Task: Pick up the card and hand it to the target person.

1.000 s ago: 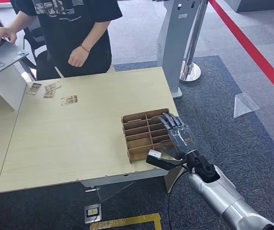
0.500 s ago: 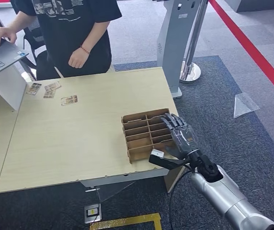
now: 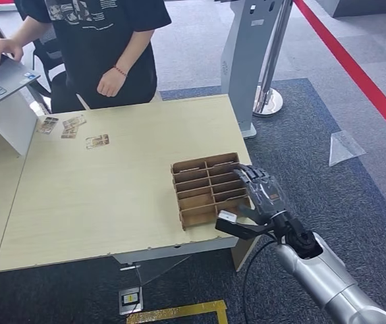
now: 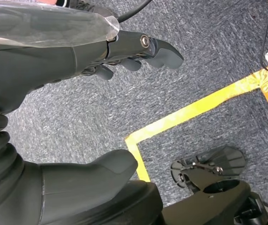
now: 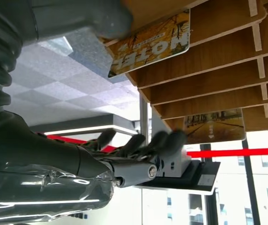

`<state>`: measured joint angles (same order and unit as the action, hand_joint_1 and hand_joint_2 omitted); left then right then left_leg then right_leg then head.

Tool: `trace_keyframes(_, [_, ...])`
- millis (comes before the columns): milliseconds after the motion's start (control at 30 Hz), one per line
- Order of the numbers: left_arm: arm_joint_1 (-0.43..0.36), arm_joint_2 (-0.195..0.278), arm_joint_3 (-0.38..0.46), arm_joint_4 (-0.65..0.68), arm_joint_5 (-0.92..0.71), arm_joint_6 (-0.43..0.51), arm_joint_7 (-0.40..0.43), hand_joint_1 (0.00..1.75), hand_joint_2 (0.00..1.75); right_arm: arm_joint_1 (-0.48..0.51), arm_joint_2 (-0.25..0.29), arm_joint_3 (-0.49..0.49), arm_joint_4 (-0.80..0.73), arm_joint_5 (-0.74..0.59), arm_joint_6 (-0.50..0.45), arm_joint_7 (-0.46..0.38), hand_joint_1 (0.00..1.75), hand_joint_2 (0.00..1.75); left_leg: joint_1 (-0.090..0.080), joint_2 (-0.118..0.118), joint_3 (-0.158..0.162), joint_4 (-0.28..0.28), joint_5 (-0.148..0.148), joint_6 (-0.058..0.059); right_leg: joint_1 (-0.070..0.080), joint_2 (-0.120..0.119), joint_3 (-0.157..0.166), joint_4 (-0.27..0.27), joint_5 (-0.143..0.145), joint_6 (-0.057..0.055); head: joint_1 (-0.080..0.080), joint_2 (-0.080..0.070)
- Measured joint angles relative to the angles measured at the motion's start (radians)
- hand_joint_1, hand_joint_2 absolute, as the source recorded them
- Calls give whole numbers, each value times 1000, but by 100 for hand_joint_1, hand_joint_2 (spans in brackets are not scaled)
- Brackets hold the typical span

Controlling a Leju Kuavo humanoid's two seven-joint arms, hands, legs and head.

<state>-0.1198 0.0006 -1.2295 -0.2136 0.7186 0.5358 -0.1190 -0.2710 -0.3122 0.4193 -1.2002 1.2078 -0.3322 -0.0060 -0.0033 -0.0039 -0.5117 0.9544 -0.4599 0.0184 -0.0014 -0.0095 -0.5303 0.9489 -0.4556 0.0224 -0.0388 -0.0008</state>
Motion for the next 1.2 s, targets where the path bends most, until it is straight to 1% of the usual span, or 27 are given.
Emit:
trace_keyframes(33, [0, 0, 0, 0, 0, 0, 0, 0, 175, 2, -1, -1, -4, 0, 1, 0, 96, 175, 0, 0, 0, 0, 0, 0, 0, 0, 0, 0, 0, 0, 0, 0])
trace_keyframes(67, [0, 1, 0, 0, 1, 0, 0, 0, 175, 4, -2, -3, -7, 1, 1, 0, 106, 175, 0, 0, 0, 0, 0, 0, 0, 0, 0, 0, 0, 0, 0, 0])
trace_keyframes(167, [1, 1, 0, 0, 1, -1, 0, 0, 175, 9, -4, -7, -16, 3, 4, -1, 144, 175, 0, 0, 0, 0, 0, 0, 0, 0, 0, 0, 0, 0, 0, 0])
trace_keyframes(200, [1, 2, 0, 0, 1, -2, 0, 0, 175, 11, -4, -8, -19, 3, 6, -1, 153, 175, 0, 0, 0, 0, 0, 0, 0, 0, 0, 0, 0, 0, 0, 0])
trace_keyframes(233, [1, 2, 0, 0, 2, -2, 0, 0, 175, 12, -5, -8, -22, 3, 8, -2, 157, 175, 0, 0, 0, 0, 0, 0, 0, 0, 0, 0, 0, 0, 0, 0])
trace_keyframes(367, [1, 2, 0, 0, 4, -2, 0, 0, 175, 13, -7, -8, -33, 5, 12, -2, 158, 175, 0, 0, 0, 0, 0, 0, 0, 0, 0, 0, 0, 0, 0, 0])
trace_keyframes(500, [1, 3, 0, 0, 12, 0, -1, 0, 175, 14, -7, -9, -43, 10, 15, -3, 154, 175, 0, 0, 0, 0, 0, 0, 0, 0, 0, 0, 0, 0, 0, 0])
trace_keyframes(767, [1, 4, 0, 0, 18, 7, -7, 0, 175, 27, -8, -10, -83, 25, 21, -3, 167, 175, 0, 0, 0, 0, 0, 0, 0, 0, 0, 0, 0, 0, 0, 0])
trace_keyframes(933, [1, 4, 0, 0, 18, 7, -10, 0, 175, 32, -13, -10, -103, 33, 23, -1, 166, 175, 0, 0, 0, 0, 0, 0, 0, 0, 0, 0, 0, 0, 0, 0])
trace_keyframes(967, [1, 4, 0, 0, 18, 7, -10, 0, 175, 32, -13, -11, -106, 34, 24, 0, 164, 175, 0, 0, 0, 0, 0, 0, 0, 0, 0, 0, 0, 0, 0, 0])
trace_keyframes(1000, [1, 4, 0, 0, 18, 7, -10, 0, 175, 32, -14, -12, -111, 36, 25, 1, 150, 175, 0, 0, 0, 0, 0, 0, 0, 0, 0, 0, 0, 0, 0, 0])
trace_keyframes(1100, [1, 4, 0, 0, 18, 6, -10, 0, 175, 33, -17, -13, -122, 42, 28, 5, 72, 175, 0, 0, 0, 0, 0, 0, 0, 0, 0, 0, 0, 0, 0, 0])
trace_keyframes(1133, [1, 4, 0, 0, 18, 5, -10, 0, 175, 33, -18, -14, -125, 43, 28, 6, 56, 175, 0, 0, 0, 0, 0, 0, 0, 0, 0, 0, 0, 0, 0, 0])
trace_keyframes(1167, [1, 3, 0, 0, 18, 5, -10, 0, 175, 33, -19, -14, -128, 44, 29, 6, 48, 175, 0, 0, 0, 0, 0, 0, 0, 0, 0, 0, 0, 0, 0, 0])
trace_keyframes(1200, [1, 3, 0, 0, 17, 5, -10, 0, 175, 33, -19, -14, -131, 44, 29, 7, 34, 175, 0, 0, 0, 0, 0, 0, 0, 0, 0, 0, 0, 0, 0, 0])
